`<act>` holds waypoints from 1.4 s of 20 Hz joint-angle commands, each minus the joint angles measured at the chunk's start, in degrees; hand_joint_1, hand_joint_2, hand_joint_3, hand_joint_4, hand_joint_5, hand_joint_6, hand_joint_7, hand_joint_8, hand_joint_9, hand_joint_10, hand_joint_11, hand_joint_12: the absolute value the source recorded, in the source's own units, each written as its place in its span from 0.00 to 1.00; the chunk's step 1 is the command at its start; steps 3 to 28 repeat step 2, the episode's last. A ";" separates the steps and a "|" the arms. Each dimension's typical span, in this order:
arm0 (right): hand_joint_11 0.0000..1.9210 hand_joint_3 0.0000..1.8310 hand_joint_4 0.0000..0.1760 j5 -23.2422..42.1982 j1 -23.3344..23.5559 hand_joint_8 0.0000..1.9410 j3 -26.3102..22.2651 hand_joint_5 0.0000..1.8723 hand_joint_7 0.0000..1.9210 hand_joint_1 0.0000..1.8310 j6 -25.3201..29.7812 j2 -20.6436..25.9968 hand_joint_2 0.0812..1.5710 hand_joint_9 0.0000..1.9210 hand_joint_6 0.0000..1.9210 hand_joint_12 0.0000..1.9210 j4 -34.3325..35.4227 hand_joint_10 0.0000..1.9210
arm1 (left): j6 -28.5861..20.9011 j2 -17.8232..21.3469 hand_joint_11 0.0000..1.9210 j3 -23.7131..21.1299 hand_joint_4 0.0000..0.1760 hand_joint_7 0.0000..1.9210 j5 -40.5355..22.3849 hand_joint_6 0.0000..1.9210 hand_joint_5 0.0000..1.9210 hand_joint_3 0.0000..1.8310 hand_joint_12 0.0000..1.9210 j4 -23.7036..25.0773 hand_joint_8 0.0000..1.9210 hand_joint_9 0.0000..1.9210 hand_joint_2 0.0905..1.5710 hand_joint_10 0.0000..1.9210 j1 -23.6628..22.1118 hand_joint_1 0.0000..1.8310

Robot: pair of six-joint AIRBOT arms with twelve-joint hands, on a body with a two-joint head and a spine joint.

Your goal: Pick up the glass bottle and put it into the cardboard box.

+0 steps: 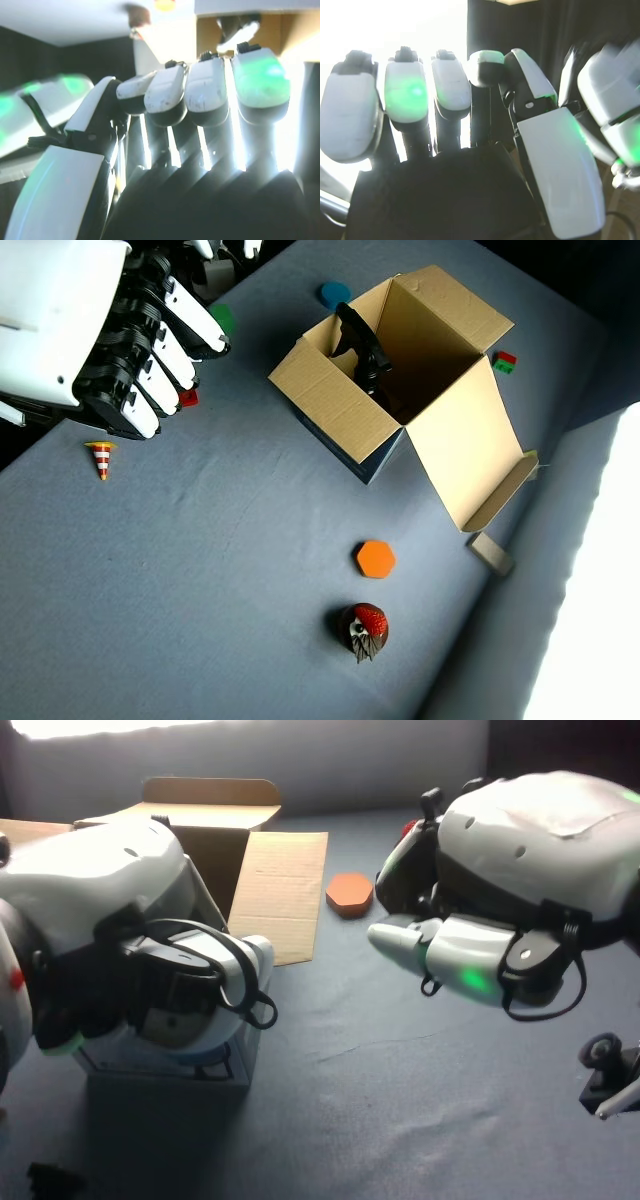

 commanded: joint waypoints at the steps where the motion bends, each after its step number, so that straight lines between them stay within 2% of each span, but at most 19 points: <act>1: 0.81 0.02 1.00 1.94 0.68 1.00 -0.17 0.65 0.72 0.42 0.17 0.30 0.91 0.76 1.00 1.00 -3.50 1.00 | 0.01 0.26 0.70 0.00 0.99 0.68 0.73 1.00 0.62 0.00 1.00 4.53 1.00 0.70 0.95 1.00 -1.12 0.34; 28: 0.81 0.02 1.00 1.72 0.72 1.00 -0.17 0.65 0.72 0.42 0.15 0.30 0.91 0.76 1.00 1.00 -3.50 1.00 | 0.01 0.31 0.70 0.02 1.00 0.68 0.48 1.00 0.62 0.00 1.00 4.53 1.00 0.70 0.95 1.00 -1.36 0.33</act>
